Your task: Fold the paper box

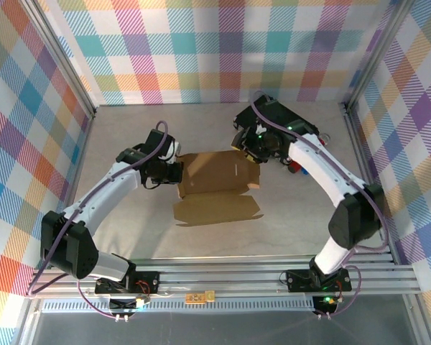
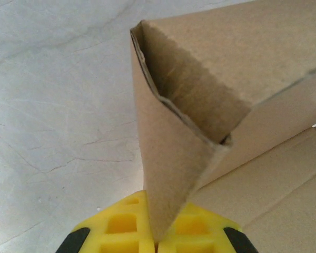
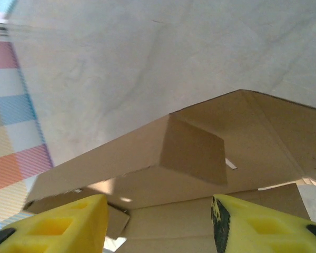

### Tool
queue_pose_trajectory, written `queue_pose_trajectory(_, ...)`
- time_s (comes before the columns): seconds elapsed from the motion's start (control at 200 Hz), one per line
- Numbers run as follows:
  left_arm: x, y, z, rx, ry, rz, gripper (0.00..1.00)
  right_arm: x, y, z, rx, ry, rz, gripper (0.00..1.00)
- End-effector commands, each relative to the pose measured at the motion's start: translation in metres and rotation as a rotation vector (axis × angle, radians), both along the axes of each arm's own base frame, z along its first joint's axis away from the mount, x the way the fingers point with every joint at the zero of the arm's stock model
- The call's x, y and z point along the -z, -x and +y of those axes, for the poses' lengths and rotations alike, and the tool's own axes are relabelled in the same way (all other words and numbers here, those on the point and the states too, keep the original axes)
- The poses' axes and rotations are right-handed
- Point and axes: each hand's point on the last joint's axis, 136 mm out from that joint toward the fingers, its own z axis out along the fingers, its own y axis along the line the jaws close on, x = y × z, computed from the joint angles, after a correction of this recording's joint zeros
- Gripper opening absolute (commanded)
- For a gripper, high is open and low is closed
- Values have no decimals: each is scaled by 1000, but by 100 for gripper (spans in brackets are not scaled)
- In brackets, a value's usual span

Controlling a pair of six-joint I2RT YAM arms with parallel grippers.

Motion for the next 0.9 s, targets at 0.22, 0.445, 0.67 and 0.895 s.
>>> queue_pose_trajectory(0.22,-8,-8,-6,45,16,-15,0,15,-12,2,14,41,54,52)
queue_pose_trajectory(0.445,-13,-13,-9,46,27,-30,0,23,-14,9,33,-4,95,53)
queue_pose_trajectory(0.67,-17,-17,-7,27,19,-61,0,26,-21,17,91,-84,140,54)
queue_pose_trajectory(0.895,-21,-18,-7,14,7,-89,0,25,-30,24,141,-158,170,39)
